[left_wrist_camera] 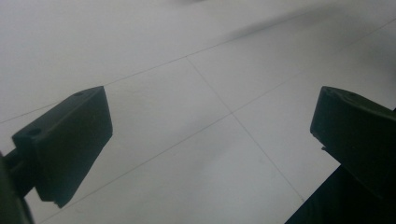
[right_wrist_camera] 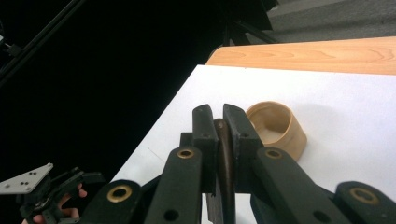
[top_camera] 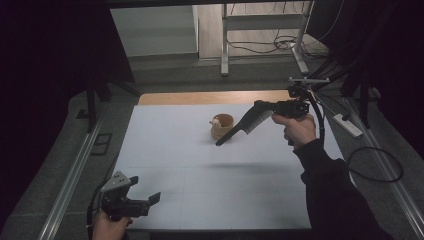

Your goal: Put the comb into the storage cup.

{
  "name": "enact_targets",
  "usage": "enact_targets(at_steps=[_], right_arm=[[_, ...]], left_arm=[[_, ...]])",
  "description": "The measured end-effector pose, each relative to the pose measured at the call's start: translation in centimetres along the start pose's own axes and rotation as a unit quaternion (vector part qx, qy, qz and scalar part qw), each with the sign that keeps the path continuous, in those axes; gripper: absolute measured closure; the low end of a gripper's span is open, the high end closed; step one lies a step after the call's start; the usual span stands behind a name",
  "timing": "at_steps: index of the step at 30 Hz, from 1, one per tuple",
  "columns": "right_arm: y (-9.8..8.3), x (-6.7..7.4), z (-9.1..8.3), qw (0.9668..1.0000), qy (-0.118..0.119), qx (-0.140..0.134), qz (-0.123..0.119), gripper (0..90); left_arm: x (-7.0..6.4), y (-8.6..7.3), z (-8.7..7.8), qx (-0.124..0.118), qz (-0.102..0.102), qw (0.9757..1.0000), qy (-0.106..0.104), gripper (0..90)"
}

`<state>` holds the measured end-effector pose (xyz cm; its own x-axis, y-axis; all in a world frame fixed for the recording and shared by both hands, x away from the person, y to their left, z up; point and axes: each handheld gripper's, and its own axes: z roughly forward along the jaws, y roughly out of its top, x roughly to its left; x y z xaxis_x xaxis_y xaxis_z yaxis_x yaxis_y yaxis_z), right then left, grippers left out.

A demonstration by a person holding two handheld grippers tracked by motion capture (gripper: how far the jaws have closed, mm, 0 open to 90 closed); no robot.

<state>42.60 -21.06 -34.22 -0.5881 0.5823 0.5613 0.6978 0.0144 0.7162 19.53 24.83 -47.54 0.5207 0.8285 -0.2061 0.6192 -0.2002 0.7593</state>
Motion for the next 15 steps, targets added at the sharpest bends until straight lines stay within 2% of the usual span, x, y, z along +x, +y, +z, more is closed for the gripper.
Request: enact_targets(at_steps=[6, 15], right_arm=[[0.7, -0.1, 0.0, 0.9999, -0.01, -0.006, 0.001, 83.9], [1.7, -0.4, 0.0, 0.9997, -0.022, -0.011, 0.0, 83.9]], left_arm=[[0.0, -0.2, -0.4, -0.001, 0.003, 0.9999, 0.01, 0.0], [-0.2, -0.3, -0.4, -0.003, 0.008, 0.9999, 0.012, 0.0]])
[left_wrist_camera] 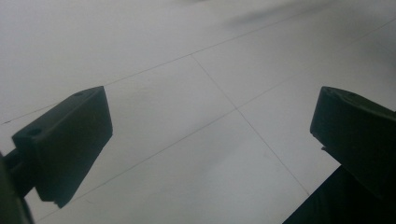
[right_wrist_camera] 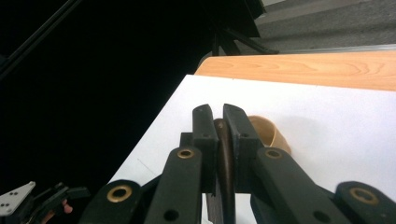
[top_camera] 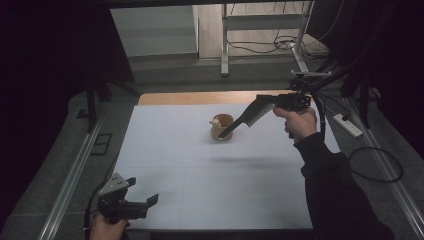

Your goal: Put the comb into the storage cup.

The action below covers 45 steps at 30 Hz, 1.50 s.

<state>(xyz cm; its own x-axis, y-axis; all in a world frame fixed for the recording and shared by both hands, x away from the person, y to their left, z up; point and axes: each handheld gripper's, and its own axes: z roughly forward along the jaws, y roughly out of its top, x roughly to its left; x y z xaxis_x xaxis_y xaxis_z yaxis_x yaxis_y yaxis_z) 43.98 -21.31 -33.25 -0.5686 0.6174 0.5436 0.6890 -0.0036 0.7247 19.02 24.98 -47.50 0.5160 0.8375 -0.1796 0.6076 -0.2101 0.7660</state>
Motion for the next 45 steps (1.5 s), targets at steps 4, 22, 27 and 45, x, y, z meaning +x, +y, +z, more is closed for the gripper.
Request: enact_targets(at_steps=[4, 22, 27, 45], right_arm=[[0.5, -0.2, 0.0, 1.0, -0.007, -0.004, 0.0, 83.9], [2.6, -1.0, 0.0, 0.9989, -0.042, -0.022, 0.001, 83.9], [3.1, -1.2, 0.4, 0.9983, -0.052, -0.025, 0.0, 83.9], [3.4, -2.0, 2.8, 0.9971, -0.073, -0.023, 0.002, 83.9]], left_arm=[[-0.1, 0.0, 0.0, 0.002, 0.004, 1.0, -0.001, 0.0], [0.0, 0.1, 0.1, 0.007, 0.005, 1.0, -0.004, 0.0], [0.0, 0.1, 0.2, 0.007, 0.005, 1.0, -0.004, 0.0], [0.1, 0.0, 0.1, 0.007, 0.001, 0.9999, -0.007, 0.0]])
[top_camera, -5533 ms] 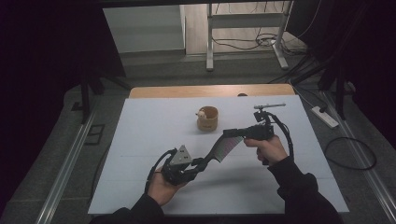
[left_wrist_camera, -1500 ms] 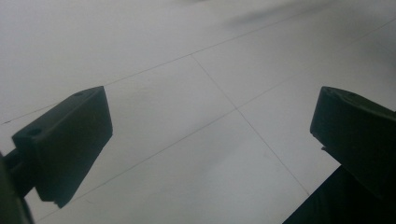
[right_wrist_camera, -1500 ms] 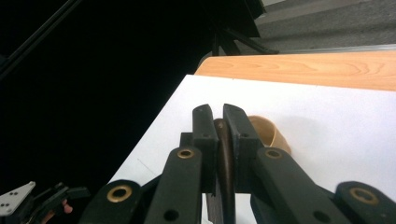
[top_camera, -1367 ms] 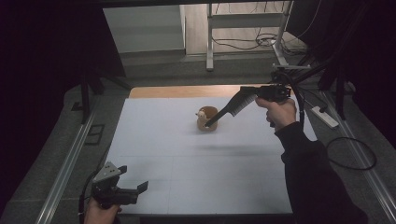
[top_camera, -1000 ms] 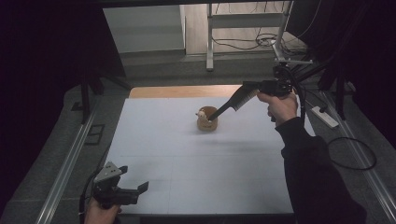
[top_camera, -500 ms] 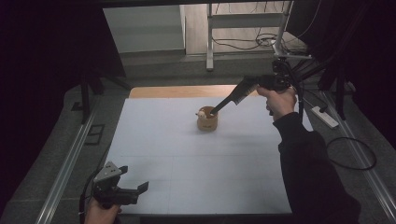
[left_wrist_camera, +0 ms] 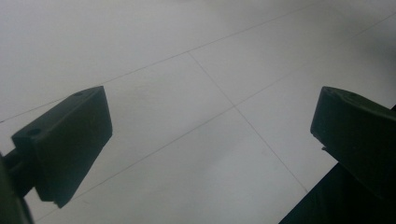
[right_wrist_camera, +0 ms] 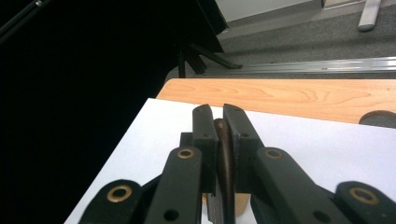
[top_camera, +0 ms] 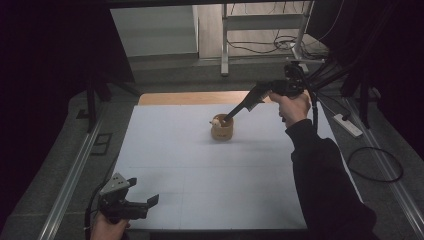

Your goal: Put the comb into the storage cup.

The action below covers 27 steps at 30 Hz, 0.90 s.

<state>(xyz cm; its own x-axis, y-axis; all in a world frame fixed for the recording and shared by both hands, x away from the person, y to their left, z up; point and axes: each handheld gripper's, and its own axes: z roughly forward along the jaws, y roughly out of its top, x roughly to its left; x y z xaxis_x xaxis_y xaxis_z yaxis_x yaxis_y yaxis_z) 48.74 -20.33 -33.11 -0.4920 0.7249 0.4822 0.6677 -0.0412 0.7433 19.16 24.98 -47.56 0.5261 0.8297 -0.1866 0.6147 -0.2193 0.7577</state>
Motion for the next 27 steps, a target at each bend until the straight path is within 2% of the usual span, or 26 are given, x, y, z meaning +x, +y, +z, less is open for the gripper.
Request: enact_targets(at_steps=[10, 27], right_arm=[[-0.2, -0.2, 1.5, 0.9998, -0.018, 0.004, -0.005, 83.9], [-1.0, -0.3, 4.1, 0.9995, -0.027, 0.019, -0.004, 83.9]], left_arm=[[0.0, 0.0, 0.0, 0.001, 0.0, 1.0, 0.0, 0.0], [0.0, 0.0, 0.1, 0.001, 0.0, 1.0, -0.001, 0.0]])
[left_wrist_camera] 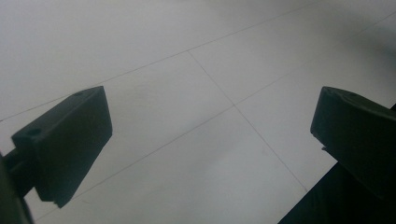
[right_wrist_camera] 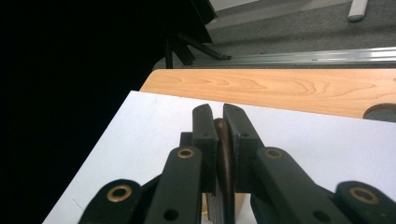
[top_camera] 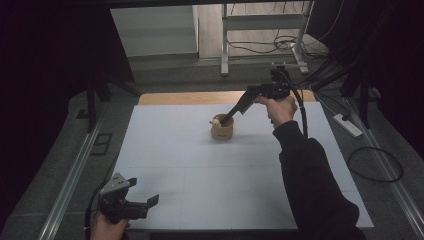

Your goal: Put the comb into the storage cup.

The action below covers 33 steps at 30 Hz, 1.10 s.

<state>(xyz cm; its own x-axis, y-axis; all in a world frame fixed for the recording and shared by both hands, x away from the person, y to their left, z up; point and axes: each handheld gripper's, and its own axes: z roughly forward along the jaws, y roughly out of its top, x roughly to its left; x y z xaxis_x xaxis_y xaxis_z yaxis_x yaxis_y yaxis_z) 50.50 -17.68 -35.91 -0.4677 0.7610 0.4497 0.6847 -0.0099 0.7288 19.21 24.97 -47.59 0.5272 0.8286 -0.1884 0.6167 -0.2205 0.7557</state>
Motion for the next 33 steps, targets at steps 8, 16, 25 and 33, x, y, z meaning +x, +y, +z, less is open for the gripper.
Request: enact_targets(at_steps=[8, 16, 25, 33], right_arm=[[-0.4, 0.1, 1.0, 1.0, -0.002, 0.005, -0.001, 83.9], [-1.0, -0.1, 1.8, 0.9999, 0.001, 0.011, 0.002, 83.9], [-1.6, -0.3, 2.7, 0.9998, 0.004, 0.016, 0.006, 83.8], [-2.1, -0.6, 3.2, 0.9996, 0.014, 0.017, 0.017, 83.8]], left_arm=[[0.0, 0.0, 0.0, 0.001, 0.001, 1.0, 0.0, 0.0], [0.0, 0.0, 0.0, 0.001, 0.001, 1.0, 0.0, 0.0], [0.0, 0.0, 0.0, 0.002, 0.002, 1.0, 0.0, 0.0], [0.0, 0.0, 0.0, 0.003, 0.001, 1.0, 0.0, 0.0]])
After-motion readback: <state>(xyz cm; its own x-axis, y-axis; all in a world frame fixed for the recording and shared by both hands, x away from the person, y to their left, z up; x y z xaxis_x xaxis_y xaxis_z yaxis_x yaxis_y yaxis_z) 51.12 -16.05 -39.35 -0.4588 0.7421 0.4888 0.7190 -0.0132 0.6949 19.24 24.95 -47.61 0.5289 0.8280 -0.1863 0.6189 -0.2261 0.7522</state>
